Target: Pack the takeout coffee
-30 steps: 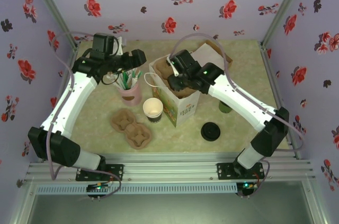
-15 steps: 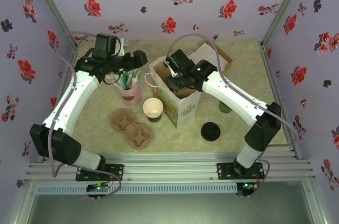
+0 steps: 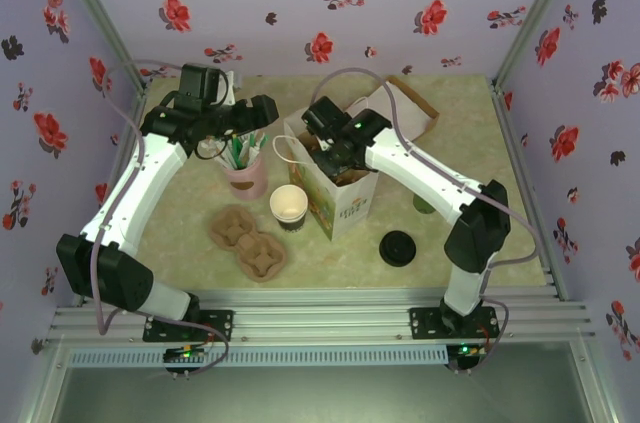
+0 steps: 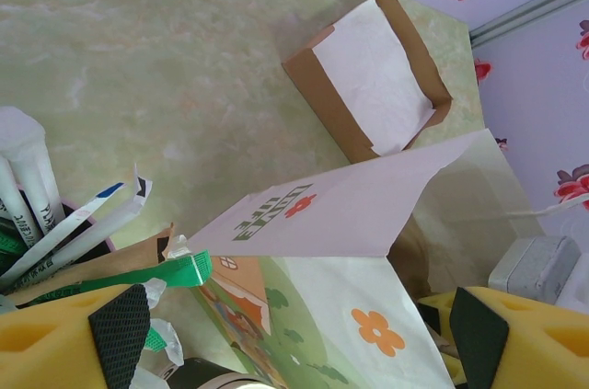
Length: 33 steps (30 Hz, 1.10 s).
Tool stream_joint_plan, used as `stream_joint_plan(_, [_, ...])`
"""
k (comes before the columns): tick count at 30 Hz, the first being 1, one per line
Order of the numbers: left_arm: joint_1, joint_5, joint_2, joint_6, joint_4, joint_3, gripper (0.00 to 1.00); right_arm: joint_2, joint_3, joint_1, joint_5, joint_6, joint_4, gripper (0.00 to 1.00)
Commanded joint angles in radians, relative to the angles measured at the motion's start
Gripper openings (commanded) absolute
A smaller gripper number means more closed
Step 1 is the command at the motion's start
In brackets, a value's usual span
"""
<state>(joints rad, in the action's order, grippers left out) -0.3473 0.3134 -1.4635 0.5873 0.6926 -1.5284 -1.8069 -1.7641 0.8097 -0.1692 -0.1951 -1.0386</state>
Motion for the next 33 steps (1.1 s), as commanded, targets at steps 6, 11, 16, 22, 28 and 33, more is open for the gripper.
stream_joint_plan(6, [-0.007, -0.019, 0.012, -0.033, 0.002, 0.006, 0.88, -0.087, -0.084, 0.004, -0.037, -0.031, -0.126, 0.35])
stream_joint_plan(11, [-0.008, -0.022, 0.017, -0.037, 0.005, 0.011, 0.88, -0.137, -0.112, 0.005, -0.023, -0.038, -0.155, 0.35])
stream_joint_plan(16, [-0.004, -0.023, 0.023, -0.04, 0.008, 0.016, 0.88, -0.167, -0.112, 0.004, -0.023, -0.043, -0.156, 0.35])
stream_joint_plan(22, [-0.001, -0.026, 0.025, -0.042, 0.007, 0.019, 0.88, -0.186, -0.086, 0.004, -0.018, -0.049, -0.131, 0.36])
stream_joint_plan(28, [0.001, -0.025, 0.027, -0.044, 0.005, 0.024, 0.88, -0.202, -0.064, 0.002, -0.013, -0.054, -0.116, 0.37])
stream_joint_plan(33, [0.004, -0.025, 0.027, -0.046, 0.005, 0.024, 0.88, -0.192, -0.028, 0.003, -0.007, -0.062, -0.088, 0.39])
